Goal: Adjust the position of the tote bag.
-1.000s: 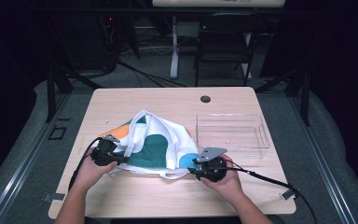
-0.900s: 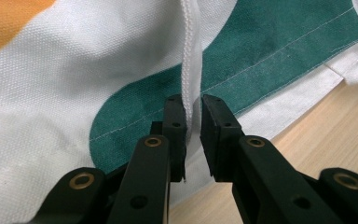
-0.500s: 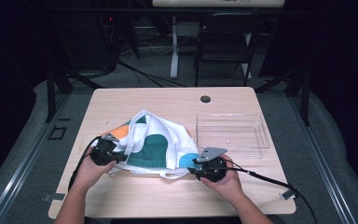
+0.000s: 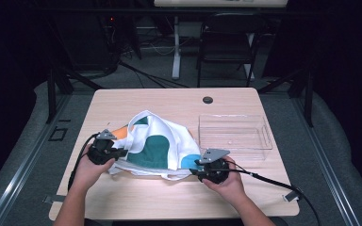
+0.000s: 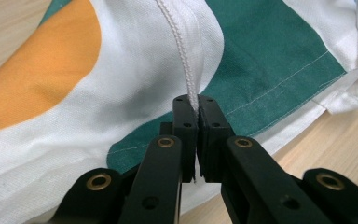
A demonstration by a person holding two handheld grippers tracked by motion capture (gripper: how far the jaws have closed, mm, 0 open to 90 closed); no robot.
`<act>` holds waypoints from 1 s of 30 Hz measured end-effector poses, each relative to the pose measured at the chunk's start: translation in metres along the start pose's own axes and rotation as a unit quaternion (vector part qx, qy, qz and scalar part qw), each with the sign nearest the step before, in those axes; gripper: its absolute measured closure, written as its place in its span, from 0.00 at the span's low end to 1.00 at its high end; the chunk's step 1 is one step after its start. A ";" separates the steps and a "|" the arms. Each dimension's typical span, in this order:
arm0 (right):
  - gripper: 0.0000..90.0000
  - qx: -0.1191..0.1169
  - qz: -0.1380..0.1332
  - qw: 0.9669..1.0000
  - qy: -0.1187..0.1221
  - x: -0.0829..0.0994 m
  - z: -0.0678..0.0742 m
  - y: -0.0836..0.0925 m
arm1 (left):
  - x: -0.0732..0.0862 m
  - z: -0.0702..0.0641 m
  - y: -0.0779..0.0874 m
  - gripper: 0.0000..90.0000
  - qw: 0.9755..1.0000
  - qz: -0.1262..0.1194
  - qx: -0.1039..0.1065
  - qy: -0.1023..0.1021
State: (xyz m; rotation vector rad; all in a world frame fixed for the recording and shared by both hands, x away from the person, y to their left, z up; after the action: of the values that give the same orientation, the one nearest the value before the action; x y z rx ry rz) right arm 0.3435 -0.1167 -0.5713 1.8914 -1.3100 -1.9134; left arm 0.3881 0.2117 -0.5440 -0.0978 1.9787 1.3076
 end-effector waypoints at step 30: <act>0.63 0.014 -0.022 1.000 -0.017 -0.037 0.008 0.020 | -0.035 0.003 0.026 0.97 0.997 -0.072 0.011 -0.003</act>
State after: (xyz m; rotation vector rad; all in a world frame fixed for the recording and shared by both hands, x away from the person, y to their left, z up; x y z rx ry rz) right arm 0.3352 -0.1012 -0.5322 1.9248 -1.3226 -1.9676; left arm 0.4034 0.2148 -0.5032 -0.2208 1.9425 1.1907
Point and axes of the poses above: each handheld gripper's, and its own axes: y roughly backward along the jaws, x roughly out of its underside, z roughly to its left, the point moved 5 cm from there along -y, roughly forward along the jaws, and after that the axes turned 10 degrees about y, right-handed, at the moved point
